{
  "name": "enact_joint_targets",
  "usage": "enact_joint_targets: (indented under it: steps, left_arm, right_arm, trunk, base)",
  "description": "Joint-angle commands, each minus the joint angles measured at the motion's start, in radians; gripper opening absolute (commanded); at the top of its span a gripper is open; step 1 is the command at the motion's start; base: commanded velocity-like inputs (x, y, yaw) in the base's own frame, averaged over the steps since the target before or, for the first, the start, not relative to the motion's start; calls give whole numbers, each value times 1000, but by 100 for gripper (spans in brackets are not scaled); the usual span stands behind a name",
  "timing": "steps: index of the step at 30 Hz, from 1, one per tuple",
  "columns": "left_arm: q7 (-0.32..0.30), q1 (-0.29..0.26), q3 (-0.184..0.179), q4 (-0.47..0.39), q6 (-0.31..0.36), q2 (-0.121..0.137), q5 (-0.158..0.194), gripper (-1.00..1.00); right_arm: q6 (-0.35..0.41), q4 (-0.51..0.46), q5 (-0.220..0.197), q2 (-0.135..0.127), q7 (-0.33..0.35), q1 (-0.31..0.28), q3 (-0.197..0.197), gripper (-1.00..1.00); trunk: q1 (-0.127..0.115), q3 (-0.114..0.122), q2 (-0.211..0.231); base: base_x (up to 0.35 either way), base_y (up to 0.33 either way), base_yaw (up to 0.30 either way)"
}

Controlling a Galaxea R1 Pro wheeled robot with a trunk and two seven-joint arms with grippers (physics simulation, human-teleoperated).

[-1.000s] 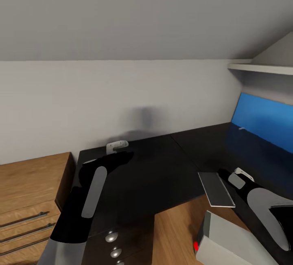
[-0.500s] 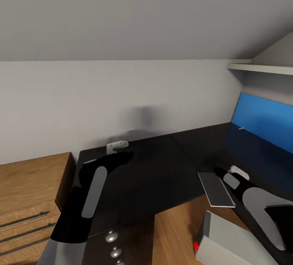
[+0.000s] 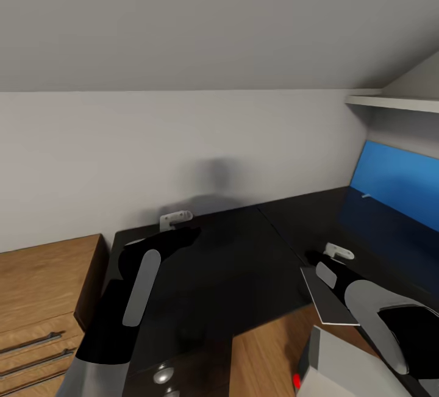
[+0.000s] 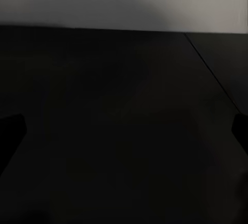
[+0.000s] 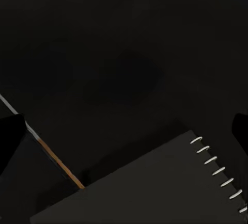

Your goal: In the bedroom, organize the workspace by keeping the computer under the desk, ensuring the monitor is on the desk, placing the keyboard on the desk next to the monitor, placing the mouse on the desk next to the keyboard, moving the folder from the swivel chair onto the desk next to the mouse, stacking the notebook on top of the folder with the pen on top of the notebook, and positioning the swivel chair next to the desk.

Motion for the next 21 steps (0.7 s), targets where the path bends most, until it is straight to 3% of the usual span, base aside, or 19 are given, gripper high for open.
enact_joint_targets:
  steps: [1, 13, 21]
  left_arm:
    - [10, -1, 0, -1, 3, 0, 10, 100]
    - [9, -1, -1, 2, 3, 0, 10, 100]
    - [10, -1, -1, 3, 3, 0, 9, 100]
  right_arm:
    - [-2, 0, -10, 0, -3, -1, 8, 100]
    - [0, 0, -6, -4, -11, 0, 8, 100]
    - [4, 0, -5, -7, -63, 0, 9, 100]
  trunk:
    - [0, -1, -1]
    - [0, -1, -1]
    - [0, -1, -1]
  base:
    - [212, 0, 0]
    - [106, 0, 0]
    - [67, 0, 0]
